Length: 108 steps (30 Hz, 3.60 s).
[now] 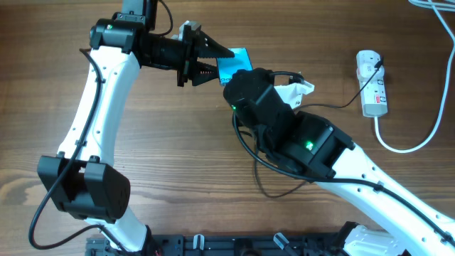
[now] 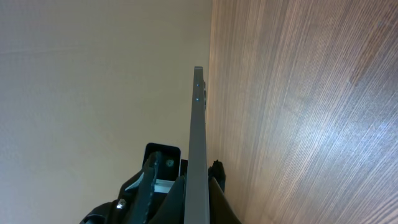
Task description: Plug charger to phone and switch on socket
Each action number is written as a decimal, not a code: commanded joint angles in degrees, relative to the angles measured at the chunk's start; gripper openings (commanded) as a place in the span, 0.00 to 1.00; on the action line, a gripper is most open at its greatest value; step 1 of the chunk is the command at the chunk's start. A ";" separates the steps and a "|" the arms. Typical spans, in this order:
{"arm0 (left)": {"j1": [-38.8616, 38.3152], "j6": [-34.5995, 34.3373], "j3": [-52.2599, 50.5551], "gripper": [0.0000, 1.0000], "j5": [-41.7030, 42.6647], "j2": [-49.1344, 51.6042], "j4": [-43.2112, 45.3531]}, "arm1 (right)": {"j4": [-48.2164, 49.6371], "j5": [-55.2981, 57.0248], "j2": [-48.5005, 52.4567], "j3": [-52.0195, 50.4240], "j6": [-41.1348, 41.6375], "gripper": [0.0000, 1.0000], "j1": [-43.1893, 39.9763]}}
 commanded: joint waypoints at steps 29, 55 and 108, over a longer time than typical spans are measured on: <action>5.27 8.11 0.79 0.04 -43.95 -0.46 -4.70 | -29.99 -3.28 -12.94 -0.70 -64.59 1.00 -0.04; 4.85 8.24 0.61 0.04 -75.87 -0.46 -12.66 | -5.79 -35.15 20.24 -22.88 -81.70 0.72 -14.08; 4.83 8.24 0.61 0.04 -75.67 -0.46 -11.02 | 3.37 -30.21 26.58 -32.33 -72.30 0.24 -10.47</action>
